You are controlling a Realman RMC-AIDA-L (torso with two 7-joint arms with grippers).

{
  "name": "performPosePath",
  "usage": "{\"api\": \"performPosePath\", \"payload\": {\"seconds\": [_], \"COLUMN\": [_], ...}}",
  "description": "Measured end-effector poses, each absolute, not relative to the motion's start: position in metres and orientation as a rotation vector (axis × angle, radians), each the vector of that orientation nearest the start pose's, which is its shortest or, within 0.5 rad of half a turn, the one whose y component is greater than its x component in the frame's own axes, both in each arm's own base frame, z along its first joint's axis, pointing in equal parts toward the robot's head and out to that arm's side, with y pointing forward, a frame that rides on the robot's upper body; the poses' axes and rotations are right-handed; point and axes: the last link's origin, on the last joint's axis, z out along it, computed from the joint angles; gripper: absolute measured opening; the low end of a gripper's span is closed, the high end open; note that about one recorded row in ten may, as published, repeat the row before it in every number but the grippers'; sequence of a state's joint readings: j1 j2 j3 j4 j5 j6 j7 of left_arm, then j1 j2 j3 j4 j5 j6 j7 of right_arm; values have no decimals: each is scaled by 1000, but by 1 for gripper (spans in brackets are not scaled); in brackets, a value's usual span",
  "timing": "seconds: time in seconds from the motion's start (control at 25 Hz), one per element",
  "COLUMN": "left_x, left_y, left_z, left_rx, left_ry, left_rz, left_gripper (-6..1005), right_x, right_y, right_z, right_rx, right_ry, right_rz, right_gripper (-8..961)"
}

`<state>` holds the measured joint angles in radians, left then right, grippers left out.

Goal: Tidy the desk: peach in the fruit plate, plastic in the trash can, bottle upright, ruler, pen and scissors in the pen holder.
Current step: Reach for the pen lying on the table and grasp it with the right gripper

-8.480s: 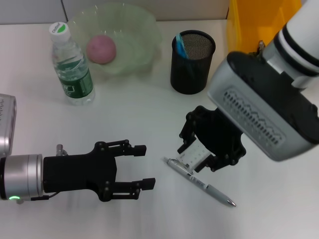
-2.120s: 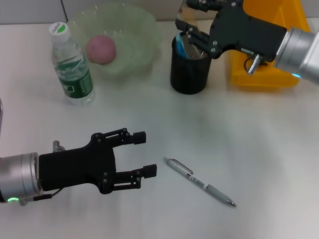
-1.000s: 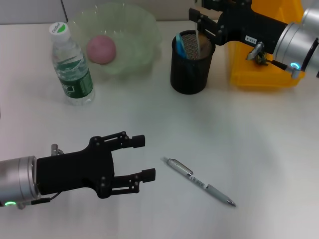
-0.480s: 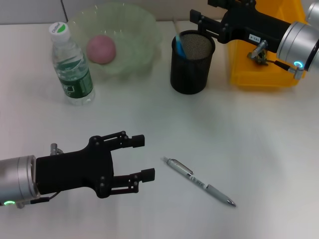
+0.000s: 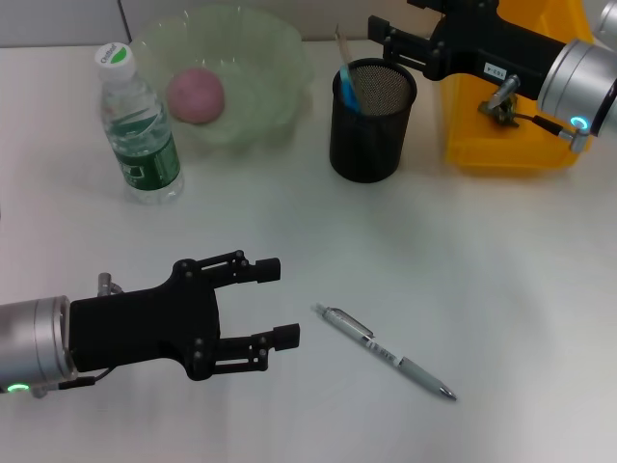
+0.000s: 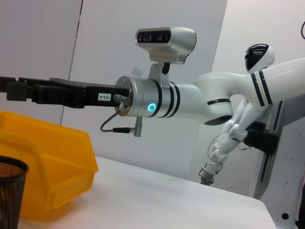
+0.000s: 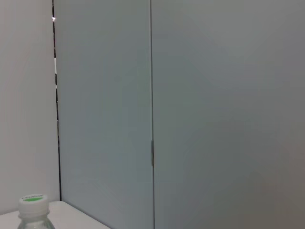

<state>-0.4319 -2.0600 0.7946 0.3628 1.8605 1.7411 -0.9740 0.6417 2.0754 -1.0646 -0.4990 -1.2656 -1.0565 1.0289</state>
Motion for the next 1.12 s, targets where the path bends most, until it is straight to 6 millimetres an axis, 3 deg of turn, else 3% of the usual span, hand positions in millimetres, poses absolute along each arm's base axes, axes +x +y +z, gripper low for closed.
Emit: {"api": "performPosePath", "payload": {"seconds": [0.48, 0.72, 0.92, 1.12], "left_x": [-276, -278, -286, -292], "left_y": [253, 251, 248, 244], "left_z": [-35, -36, -33, -29], "left_rx": [-2812, -2808, -2802, -2806], "left_ry": [-428, -440, -460, -474], "left_rz": [-1027, -1019, -995, -968], "left_gripper": [782, 782, 782, 782], "right_x": [210, 200, 188, 172], "right_y": [411, 402, 388, 377], "right_z": [-7, 10, 32, 49], "right_rx": [-2267, -2305, -2492, -2719], "right_ry": [437, 531, 573, 593], "right_rz": [884, 1056, 1070, 892], "right_gripper": [715, 716, 715, 716]}}
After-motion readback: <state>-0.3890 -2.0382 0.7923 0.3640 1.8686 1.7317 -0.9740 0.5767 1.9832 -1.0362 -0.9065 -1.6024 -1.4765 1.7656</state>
